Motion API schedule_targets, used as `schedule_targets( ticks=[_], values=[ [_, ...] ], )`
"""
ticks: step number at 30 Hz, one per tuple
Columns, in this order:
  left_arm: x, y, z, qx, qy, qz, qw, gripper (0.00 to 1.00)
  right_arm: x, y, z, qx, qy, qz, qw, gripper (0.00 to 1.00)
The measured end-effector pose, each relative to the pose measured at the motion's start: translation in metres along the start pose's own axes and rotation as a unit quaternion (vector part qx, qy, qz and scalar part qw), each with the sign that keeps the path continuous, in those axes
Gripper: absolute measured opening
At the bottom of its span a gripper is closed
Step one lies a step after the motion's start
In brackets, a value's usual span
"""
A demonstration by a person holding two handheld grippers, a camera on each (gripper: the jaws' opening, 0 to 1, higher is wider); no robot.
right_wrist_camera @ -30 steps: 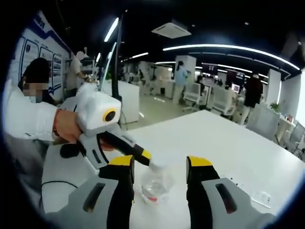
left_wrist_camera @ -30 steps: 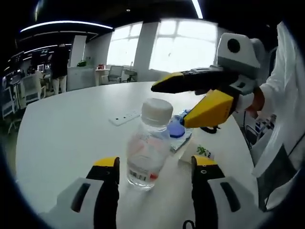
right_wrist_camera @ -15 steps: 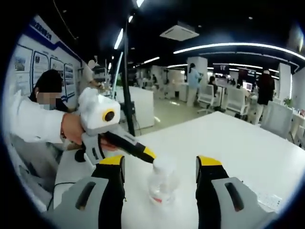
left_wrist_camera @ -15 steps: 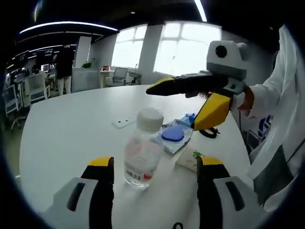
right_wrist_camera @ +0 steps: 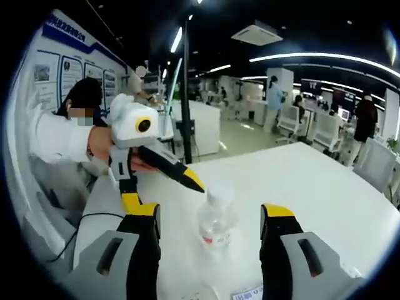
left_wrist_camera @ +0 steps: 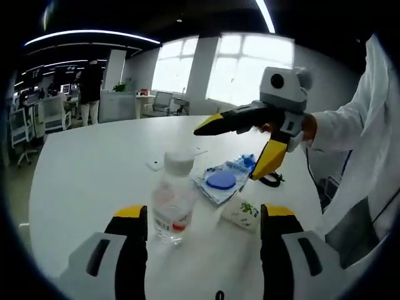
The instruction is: Arrange the tabletop items into an orderly group along one side of the table until the central work area is clear of visible clutter.
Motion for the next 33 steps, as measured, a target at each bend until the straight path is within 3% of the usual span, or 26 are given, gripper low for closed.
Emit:
schedule_targets(
  ticks=[14, 27, 33],
  values=[
    [0.028, -0.025, 0.0, 0.014, -0.022, -0.03, 0.9992, 0.77, -0.018, -0.005, -0.001, -0.005, -0.013, -0.026, 0.9996, 0.57],
    [0.046, -0.035, 0.006, 0.022, -0.02, -0.046, 0.9985, 0.76, -0.043, -0.003, 0.0, -0.002, -0.023, -0.048, 0.9986, 0.5],
    [0.052, -0.041, 0.006, 0.021, -0.02, -0.05, 0.9983, 0.76, -0.051, -0.004, 0.001, 0.004, -0.028, -0.047, 0.9985, 0.39]
  ],
)
Point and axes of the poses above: the point that each gripper's makers call its tool centre point, and the gripper's own axes: x roughly backward along the fingers, y roughly to its left, z roughly out of its underside, the point moved 4 cm from there along x, roughly backward along the fingers, and after that the axes turned 3 degrees about z, right-handed, at the moved point
